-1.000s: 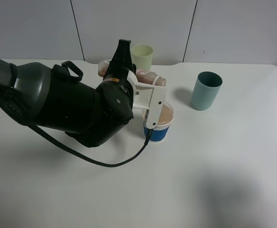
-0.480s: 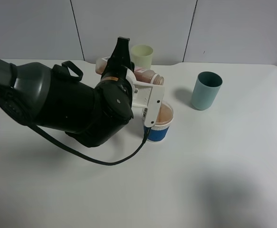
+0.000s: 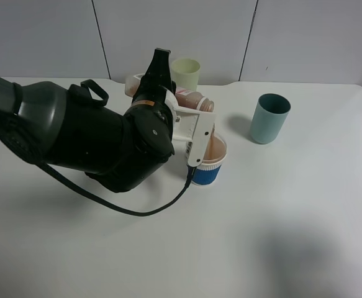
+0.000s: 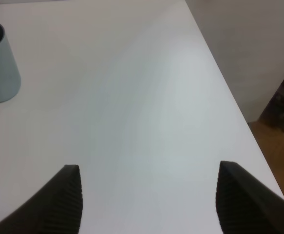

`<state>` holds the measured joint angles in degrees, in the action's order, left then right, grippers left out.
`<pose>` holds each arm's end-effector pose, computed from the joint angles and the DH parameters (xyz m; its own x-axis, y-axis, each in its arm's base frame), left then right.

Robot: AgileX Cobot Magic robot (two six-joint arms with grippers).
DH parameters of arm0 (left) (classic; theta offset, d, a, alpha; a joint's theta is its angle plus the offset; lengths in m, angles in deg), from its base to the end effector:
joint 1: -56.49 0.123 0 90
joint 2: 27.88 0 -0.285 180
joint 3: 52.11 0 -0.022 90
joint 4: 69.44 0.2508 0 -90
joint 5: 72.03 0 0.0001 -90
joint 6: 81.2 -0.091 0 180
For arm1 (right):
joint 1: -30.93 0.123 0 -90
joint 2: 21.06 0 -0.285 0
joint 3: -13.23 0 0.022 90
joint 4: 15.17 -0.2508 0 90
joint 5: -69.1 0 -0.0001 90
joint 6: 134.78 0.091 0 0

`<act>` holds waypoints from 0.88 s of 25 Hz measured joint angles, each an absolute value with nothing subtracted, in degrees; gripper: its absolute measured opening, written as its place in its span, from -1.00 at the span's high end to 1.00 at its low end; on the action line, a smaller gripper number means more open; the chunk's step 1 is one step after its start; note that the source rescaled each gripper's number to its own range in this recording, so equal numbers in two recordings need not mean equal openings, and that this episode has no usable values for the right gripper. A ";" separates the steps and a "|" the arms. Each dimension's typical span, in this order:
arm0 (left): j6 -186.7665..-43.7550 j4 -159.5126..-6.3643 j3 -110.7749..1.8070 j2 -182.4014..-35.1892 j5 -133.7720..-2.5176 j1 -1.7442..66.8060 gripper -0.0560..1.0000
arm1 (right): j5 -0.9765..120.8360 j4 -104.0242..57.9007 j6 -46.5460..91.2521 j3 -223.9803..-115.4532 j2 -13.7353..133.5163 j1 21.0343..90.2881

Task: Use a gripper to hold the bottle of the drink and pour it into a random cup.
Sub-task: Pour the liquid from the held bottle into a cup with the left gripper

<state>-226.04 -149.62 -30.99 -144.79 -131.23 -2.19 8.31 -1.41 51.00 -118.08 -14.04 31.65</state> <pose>0.2499 -0.2626 0.1796 0.0005 0.9817 0.1904 0.2879 -0.1825 0.9401 -0.0077 -0.0190 0.2785 -0.4380 -0.0232 -0.8987 0.1667 0.9802 -0.1066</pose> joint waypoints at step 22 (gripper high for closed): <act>-226.08 -149.55 -30.99 -144.79 -133.40 -2.19 0.81 | 8.31 -1.41 51.00 -118.08 -14.04 31.65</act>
<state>-226.08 -149.55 -30.99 -144.79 -133.40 -2.19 8.31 -1.41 51.00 -118.08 -14.04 31.65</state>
